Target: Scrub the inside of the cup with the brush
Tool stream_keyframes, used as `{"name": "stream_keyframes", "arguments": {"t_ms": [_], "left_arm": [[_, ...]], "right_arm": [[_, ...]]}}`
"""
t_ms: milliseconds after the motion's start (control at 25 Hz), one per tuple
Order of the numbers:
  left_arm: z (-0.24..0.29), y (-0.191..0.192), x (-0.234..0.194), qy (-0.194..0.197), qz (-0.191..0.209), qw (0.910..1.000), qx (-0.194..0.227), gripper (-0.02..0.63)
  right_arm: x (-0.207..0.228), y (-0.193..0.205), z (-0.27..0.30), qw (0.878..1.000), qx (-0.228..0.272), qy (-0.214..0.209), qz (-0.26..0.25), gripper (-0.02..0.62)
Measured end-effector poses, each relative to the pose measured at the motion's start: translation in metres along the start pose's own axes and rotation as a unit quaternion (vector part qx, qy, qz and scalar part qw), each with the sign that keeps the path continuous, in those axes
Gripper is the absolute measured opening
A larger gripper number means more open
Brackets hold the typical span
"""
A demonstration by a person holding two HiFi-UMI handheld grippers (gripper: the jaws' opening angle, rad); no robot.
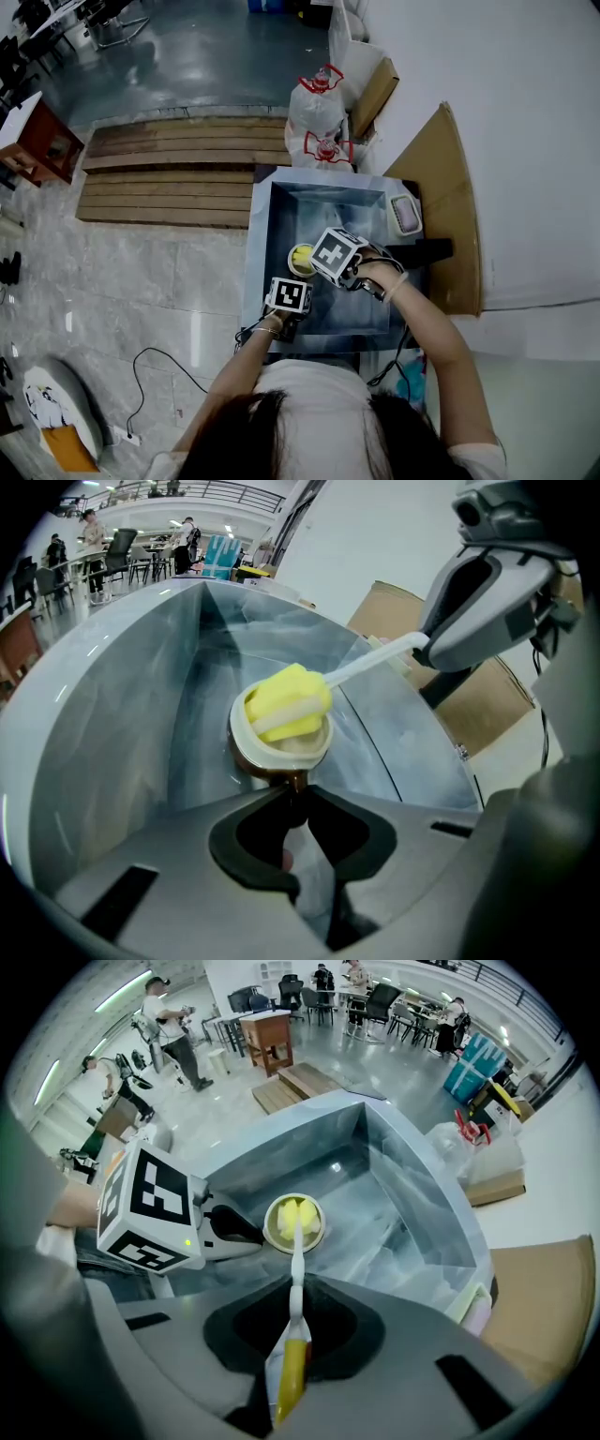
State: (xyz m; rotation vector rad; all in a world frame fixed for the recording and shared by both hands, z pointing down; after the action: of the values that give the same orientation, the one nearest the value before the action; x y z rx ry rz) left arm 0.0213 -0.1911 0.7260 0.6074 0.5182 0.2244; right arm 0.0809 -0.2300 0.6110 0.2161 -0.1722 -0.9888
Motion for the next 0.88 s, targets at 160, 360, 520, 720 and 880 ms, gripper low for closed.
{"name": "stream_keyframes", "arguments": {"t_ms": [160, 360, 520, 720, 880], "left_arm": [[-0.001, -0.001, 0.001, 0.0, 0.0, 1.0, 0.001, 0.061], [-0.002, 0.0, 0.001, 0.0, -0.003, 1.0, -0.001, 0.061], [-0.002, -0.007, 0.0, -0.001, 0.005, 0.9998, 0.017, 0.061], [-0.001, 0.001, 0.002, 0.001, -0.007, 1.0, -0.004, 0.061], [-0.001, 0.001, 0.001, 0.001, -0.01, 0.9999, -0.006, 0.061]], "right_arm": [[0.007, 0.006, 0.008, 1.0, -0.005, -0.006, 0.029, 0.051], [0.002, 0.02, 0.012, 0.998, -0.007, -0.011, 0.065, 0.049], [-0.007, 0.025, 0.011, 0.997, -0.006, -0.02, 0.068, 0.051], [-0.017, 0.02, 0.012, 0.998, 0.006, -0.031, 0.058, 0.051], [-0.012, 0.012, 0.01, 0.998, 0.019, -0.026, 0.061, 0.049]]}}
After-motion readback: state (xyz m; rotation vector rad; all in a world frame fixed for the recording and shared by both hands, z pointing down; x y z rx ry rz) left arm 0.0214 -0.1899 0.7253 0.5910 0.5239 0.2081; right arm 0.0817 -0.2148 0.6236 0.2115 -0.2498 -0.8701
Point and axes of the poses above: the fingertips, and each gripper's own axes: z forward along the fingers, x to its right, y out of its underside, the point moved 2 cm from there along -z, backward along the fingers, and after that the axes turned 14 degrees about x, right-handed, at the moved point
